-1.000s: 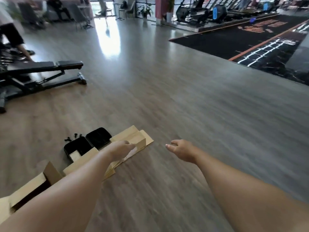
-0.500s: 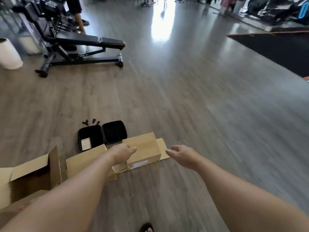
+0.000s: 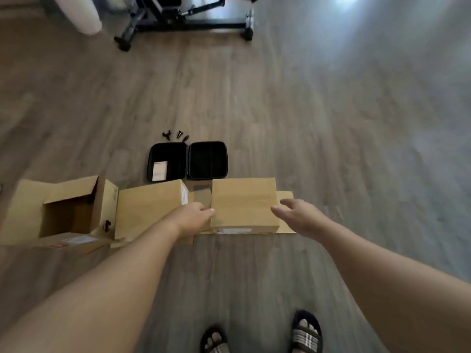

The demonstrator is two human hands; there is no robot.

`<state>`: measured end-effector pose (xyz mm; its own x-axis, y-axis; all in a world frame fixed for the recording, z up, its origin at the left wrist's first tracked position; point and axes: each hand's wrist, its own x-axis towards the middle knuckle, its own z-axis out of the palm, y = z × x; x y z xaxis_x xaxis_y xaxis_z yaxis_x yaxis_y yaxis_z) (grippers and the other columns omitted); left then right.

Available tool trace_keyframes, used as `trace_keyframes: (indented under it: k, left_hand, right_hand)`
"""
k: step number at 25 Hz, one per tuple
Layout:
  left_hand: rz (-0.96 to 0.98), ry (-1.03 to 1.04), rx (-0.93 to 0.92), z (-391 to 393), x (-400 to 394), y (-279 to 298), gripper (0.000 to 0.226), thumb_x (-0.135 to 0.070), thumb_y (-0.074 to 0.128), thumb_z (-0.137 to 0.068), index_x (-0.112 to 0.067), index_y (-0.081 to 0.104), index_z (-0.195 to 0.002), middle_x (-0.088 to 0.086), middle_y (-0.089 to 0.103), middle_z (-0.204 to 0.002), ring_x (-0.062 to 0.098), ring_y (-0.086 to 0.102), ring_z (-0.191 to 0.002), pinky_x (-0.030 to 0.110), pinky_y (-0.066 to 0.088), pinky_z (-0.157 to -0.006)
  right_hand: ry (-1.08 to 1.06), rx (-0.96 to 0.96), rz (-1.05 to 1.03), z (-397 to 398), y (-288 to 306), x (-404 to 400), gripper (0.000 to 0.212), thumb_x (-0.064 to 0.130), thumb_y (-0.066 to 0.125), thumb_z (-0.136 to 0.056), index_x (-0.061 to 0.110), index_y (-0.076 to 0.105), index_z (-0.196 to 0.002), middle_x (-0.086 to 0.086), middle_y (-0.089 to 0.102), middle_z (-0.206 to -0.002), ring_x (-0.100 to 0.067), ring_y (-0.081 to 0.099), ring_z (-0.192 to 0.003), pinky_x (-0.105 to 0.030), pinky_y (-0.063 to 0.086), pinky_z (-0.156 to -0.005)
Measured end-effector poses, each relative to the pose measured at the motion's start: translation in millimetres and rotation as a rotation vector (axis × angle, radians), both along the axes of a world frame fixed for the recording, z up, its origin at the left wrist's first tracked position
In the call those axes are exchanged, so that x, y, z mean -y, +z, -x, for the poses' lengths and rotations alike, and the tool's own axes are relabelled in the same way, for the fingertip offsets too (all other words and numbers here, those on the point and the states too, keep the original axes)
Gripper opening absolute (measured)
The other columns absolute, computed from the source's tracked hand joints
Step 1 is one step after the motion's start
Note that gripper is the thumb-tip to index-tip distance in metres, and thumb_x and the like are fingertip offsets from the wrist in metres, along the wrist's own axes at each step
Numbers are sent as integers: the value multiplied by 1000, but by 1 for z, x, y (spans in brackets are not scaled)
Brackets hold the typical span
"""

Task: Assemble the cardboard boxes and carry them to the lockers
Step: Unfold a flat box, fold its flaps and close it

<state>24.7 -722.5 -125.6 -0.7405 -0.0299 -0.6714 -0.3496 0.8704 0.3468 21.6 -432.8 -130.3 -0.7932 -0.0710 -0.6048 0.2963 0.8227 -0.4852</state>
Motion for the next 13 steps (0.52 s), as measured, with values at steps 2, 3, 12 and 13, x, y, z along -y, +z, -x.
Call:
trace_keyframes:
  k: [2,3,12,13]
  left_hand:
    - [-17,37,0,10,-7,-58,49,-60,44,-92,-24,63,-119,0,63,-124,21,57,-111,39,47,-99]
    - [-22,49,-1,16,-10,-93,50,-59,45,-93,-22,63,-121,1,63,-125,22,57,-111,39,47,-98]
    - [118,148,-115,84,-7,-320,38,-39,55,-94,-8,54,-117,8,59,-110,27,56,-99,38,49,-87]
    - [109,174,-148,91,-8,-338,39,-38,57,-94,-8,54,-118,8,58,-109,27,56,-99,38,50,-86]
  right_hand:
    - [7,2,-10,18,-59,-6,69,57,49,-100,13,43,-153,-7,47,-155,-27,47,-139,-30,39,-104]
    - [8,-3,-17,28,-92,-8,69,56,49,-100,13,42,-153,-7,47,-155,-27,46,-140,-30,38,-105]
    - [-83,-120,27,88,-338,-18,65,56,51,-97,20,39,-151,-10,59,-140,-32,58,-122,-42,49,-100]
    - [-109,-143,41,94,-355,-18,63,57,54,-95,23,42,-147,-8,62,-134,-31,60,-116,-44,51,-97]
